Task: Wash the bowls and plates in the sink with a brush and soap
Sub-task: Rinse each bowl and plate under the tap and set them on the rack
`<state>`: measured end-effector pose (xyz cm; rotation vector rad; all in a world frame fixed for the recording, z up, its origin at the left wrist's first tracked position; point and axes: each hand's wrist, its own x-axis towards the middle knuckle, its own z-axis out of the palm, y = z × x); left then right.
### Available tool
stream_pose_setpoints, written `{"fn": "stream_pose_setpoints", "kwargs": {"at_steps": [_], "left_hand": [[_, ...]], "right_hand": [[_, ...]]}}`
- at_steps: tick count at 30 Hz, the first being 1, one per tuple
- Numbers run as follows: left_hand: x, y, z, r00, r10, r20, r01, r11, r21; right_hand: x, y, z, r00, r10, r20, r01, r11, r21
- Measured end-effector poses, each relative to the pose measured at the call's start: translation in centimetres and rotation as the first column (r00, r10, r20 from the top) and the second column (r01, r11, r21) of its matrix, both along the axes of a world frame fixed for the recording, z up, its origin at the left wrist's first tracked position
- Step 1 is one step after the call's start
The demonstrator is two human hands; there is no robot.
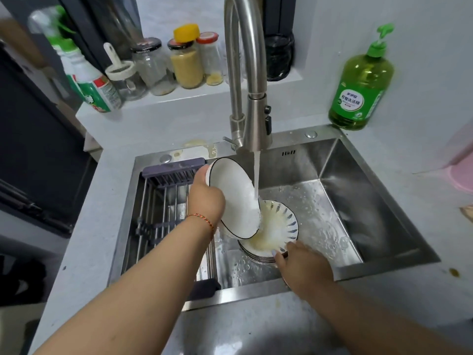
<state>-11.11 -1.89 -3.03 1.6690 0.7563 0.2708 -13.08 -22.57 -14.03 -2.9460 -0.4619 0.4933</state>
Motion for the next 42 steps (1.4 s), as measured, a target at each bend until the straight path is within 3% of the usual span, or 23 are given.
{"fn": "stream_pose_setpoints", "kwargs": {"at_steps": [7,13,19,28,42], "left_hand": [[-1.1,-0.3,2.6,0.979,-0.101,-0.175,0.165,0.899,0.405],[-2.6,4.5,5.4,0.992,-0.019,-0.128,0.085,0.841,0.533],[-2.3,12.9,5.9,0.979,0.108,-0.172,0.008,0.827,0.562],[-1.1,16.0,1.1,0.923,0.266,-0.277,-0.092,0.853,0.514],[-0.4,16.7,-3.1,0.891,0.281,-0.358,-0.047,0.839,0.542]], "right_hand": [[0.1,0.4,0.3,0.999,-0.026,-0.025,0.025,0.999,-0.038],[0.0,0.3,0.0,0.999,-0.034,0.019,0.034,0.999,0.001],[-0.1,0.5,0.0,0.997,-0.041,0.066,0.039,0.998,0.039],[-0.2,0.5,0.3,0.992,-0.046,0.117,0.039,0.997,0.060],[-0.3,0.8,1.3,0.994,-0.074,0.077,0.067,0.993,0.094]]}}
